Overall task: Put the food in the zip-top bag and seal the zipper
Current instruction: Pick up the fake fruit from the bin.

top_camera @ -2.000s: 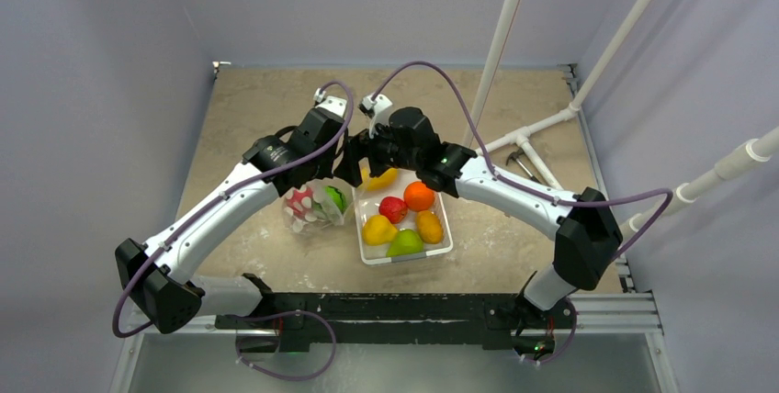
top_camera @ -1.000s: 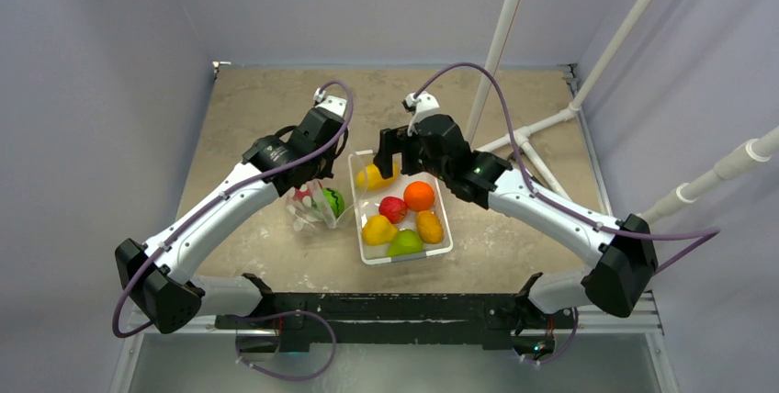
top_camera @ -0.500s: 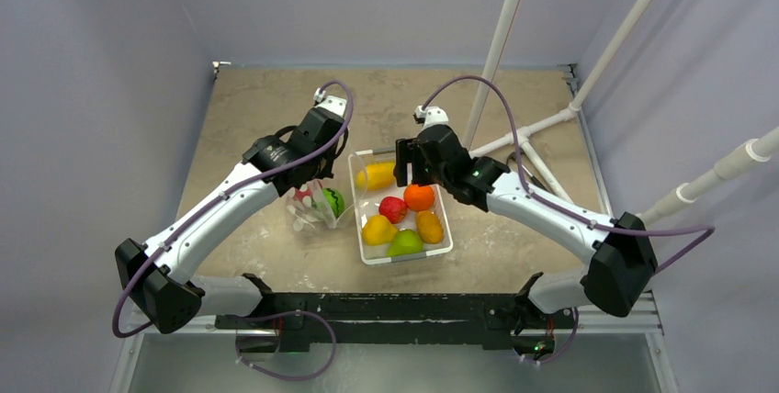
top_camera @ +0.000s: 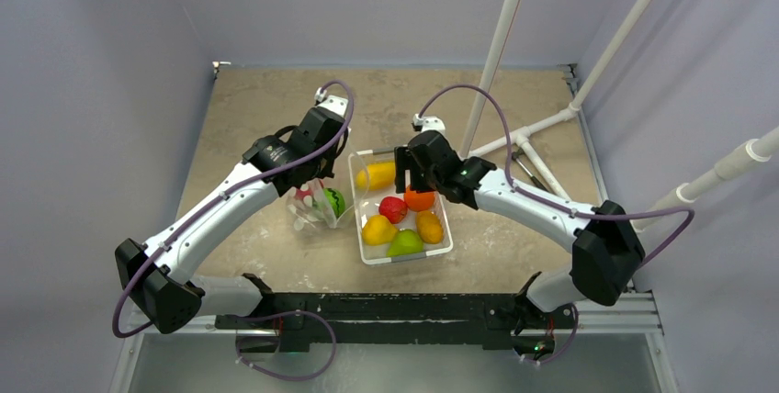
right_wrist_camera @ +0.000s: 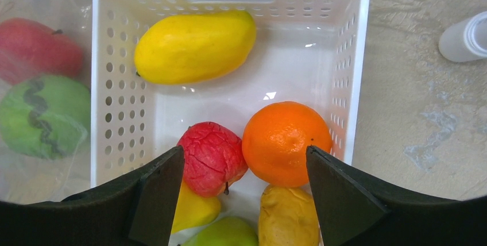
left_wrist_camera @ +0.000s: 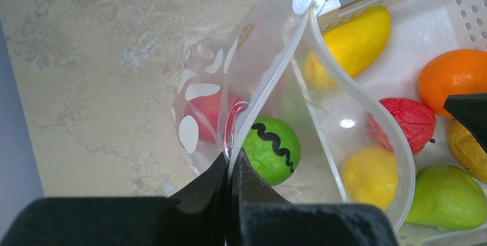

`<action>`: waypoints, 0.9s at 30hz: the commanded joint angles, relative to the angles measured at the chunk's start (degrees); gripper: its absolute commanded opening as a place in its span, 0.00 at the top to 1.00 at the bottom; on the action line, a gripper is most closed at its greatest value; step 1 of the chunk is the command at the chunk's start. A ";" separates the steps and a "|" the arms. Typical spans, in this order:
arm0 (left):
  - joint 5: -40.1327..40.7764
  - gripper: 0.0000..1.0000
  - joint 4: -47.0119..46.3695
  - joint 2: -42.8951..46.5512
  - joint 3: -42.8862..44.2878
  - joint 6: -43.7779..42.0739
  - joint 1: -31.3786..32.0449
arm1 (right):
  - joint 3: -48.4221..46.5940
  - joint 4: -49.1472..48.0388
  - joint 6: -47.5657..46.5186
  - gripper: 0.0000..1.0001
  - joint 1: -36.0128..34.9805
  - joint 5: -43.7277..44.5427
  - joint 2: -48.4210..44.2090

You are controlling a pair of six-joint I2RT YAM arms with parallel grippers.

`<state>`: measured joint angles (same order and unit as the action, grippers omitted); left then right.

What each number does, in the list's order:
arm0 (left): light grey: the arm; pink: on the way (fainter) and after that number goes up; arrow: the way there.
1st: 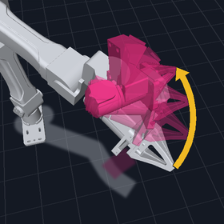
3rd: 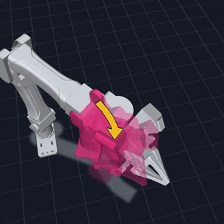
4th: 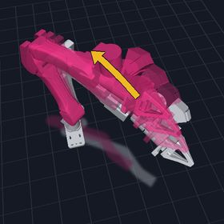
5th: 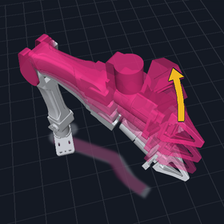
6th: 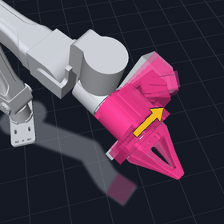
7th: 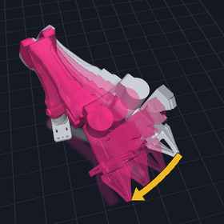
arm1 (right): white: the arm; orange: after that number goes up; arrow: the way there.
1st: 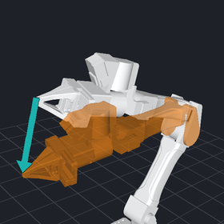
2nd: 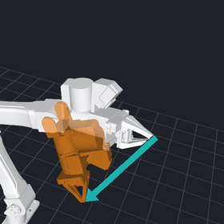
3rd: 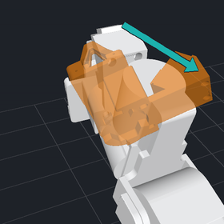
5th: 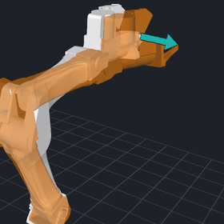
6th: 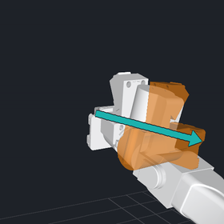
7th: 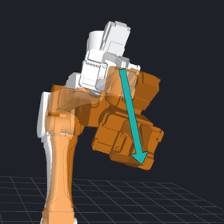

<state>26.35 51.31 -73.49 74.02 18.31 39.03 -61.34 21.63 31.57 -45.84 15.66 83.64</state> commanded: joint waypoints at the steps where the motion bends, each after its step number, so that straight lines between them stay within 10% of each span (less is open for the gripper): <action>1: -1.30 1.00 -2.70 1.24 0.61 -1.46 0.09 | 0.60 1.21 3.47 0.19 0.05 3.91 0.64; 27: -3.50 1.00 -4.26 3.44 -2.61 -4.48 0.09 | -0.47 5.44 7.44 0.15 -1.00 8.02 9.67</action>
<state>23.11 48.66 -72.34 71.90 15.16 39.03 -60.73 26.13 37.63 -46.61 21.47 92.77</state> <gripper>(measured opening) 0.003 0.845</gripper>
